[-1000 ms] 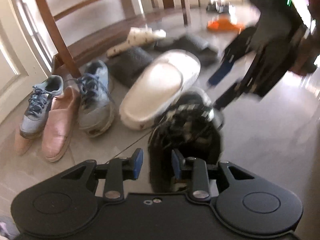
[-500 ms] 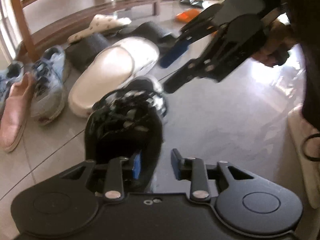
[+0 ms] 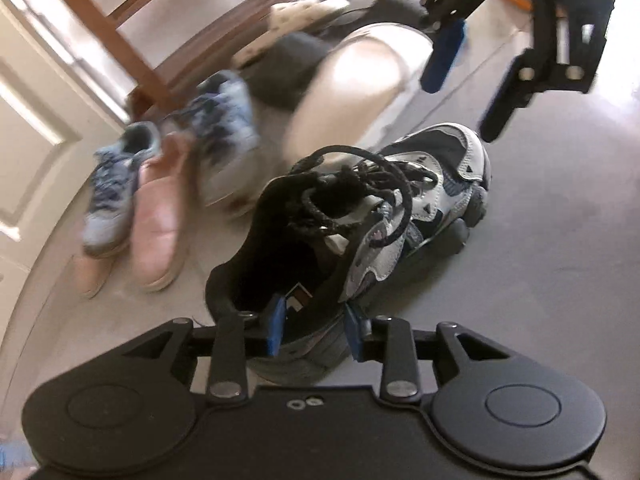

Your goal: Organize scattered shoes

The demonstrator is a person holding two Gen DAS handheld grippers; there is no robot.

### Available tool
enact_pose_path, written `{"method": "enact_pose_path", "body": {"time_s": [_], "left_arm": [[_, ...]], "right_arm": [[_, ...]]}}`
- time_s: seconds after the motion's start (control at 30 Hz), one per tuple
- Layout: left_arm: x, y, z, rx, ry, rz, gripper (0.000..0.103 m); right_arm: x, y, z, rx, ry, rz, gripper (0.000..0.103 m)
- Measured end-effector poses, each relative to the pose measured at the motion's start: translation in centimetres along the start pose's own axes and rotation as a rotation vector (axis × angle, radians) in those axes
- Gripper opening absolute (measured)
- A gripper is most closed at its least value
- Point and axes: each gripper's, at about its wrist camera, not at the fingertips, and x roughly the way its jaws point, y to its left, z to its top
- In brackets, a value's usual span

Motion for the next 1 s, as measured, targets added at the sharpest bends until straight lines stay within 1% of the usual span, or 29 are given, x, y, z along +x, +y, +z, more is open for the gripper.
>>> {"method": "enact_pose_path", "body": {"time_s": [0.07, 0.17, 0.27, 0.37, 0.47, 0.6, 0.67, 0.73, 0.8, 0.83, 0.9, 1.0], "left_arm": [[0.4, 0.9, -0.1, -0.032, 0.006, 0.022, 0.031], [0.9, 1.9, -0.2, -0.053, 0.012, 0.059, 0.032], [1.2, 2.6, -0.6, -0.048, 0.023, 0.108, 0.033], [0.0, 3.2, -1.2, -0.100, 0.013, 0.100, 0.035], [-1.7, 3.6, -1.8, -0.198, 0.005, 0.098, 0.044], [-3.2, 4.5, -2.6, -0.410, -0.004, 0.041, 0.043], [-3.8, 5.0, -3.0, -0.516, -0.025, 0.003, 0.043], [-4.5, 5.6, -3.4, -0.621, -0.053, -0.053, 0.043], [-4.7, 6.2, -3.8, -0.699, -0.067, -0.105, 0.044], [-4.7, 6.5, -4.0, -0.754, -0.067, -0.144, 0.044], [-4.4, 6.7, -4.3, -0.810, -0.060, -0.172, 0.044], [-4.3, 6.9, -4.7, -0.876, -0.053, -0.189, 0.045]], "right_arm": [[0.8, 0.1, 1.3, -0.049, 0.008, 0.029, 0.059], [2.2, 0.3, 3.3, -0.124, 0.025, 0.072, 0.059], [3.4, 0.4, 4.9, -0.175, 0.035, 0.098, 0.059], [4.2, 0.3, 5.7, -0.190, 0.031, 0.102, 0.059], [4.7, -0.1, 6.0, -0.167, 0.011, 0.091, 0.059], [5.4, -0.8, 5.9, -0.115, 0.000, 0.068, 0.059], [5.5, -1.0, 5.7, -0.098, 0.002, 0.065, 0.059], [5.6, -1.1, 5.5, -0.096, 0.008, 0.061, 0.059], [5.7, -1.2, 5.5, -0.099, 0.011, 0.058, 0.059], [5.6, -1.2, 5.5, -0.100, 0.012, 0.058, 0.059], [5.7, -1.2, 5.7, -0.106, 0.014, 0.057, 0.059], [6.0, -1.1, 5.9, -0.129, 0.030, 0.049, 0.059]]}}
